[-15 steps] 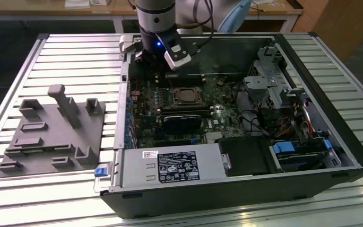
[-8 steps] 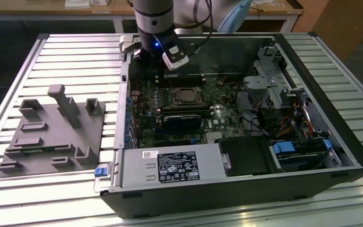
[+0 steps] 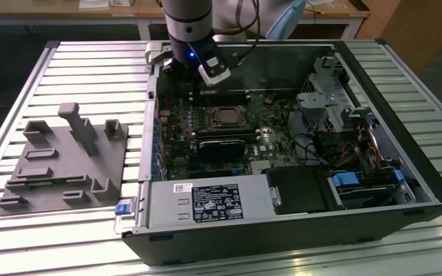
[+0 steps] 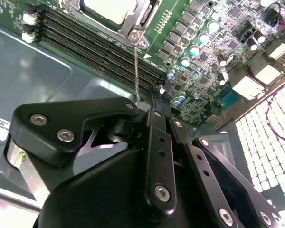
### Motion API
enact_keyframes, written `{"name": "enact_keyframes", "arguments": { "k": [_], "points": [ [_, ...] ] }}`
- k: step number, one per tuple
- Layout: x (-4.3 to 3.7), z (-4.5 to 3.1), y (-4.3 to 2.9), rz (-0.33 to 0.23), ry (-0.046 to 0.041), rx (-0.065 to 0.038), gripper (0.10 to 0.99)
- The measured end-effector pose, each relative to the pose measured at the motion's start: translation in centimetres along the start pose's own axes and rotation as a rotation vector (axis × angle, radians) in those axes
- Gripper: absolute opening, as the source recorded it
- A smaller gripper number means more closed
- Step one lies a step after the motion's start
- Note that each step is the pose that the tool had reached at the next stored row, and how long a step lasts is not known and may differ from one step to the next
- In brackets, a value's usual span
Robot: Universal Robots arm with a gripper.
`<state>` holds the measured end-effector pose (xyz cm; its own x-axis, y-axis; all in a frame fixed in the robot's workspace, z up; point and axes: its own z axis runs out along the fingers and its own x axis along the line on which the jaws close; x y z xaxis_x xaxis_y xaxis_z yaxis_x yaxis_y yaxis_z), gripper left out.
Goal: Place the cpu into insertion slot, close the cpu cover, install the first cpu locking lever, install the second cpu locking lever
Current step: 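Install the first cpu locking lever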
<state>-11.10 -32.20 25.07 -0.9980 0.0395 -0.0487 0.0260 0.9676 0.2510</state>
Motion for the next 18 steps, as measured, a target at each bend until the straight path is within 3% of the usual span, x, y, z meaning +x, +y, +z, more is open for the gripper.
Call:
{"name": "enact_keyframes", "arguments": {
  "k": [5, 12, 18],
  "points": [
    [-1.43, 0.09, 0.03, 0.0, 0.0001, 0.0, 0.106],
    [-4.28, 0.27, 0.1, 0.0, 0.0011, 0.0, 0.106],
    [-4.67, 0.29, 0.11, 0.0, 0.0011, 0.0, 0.106]
  ]
}}
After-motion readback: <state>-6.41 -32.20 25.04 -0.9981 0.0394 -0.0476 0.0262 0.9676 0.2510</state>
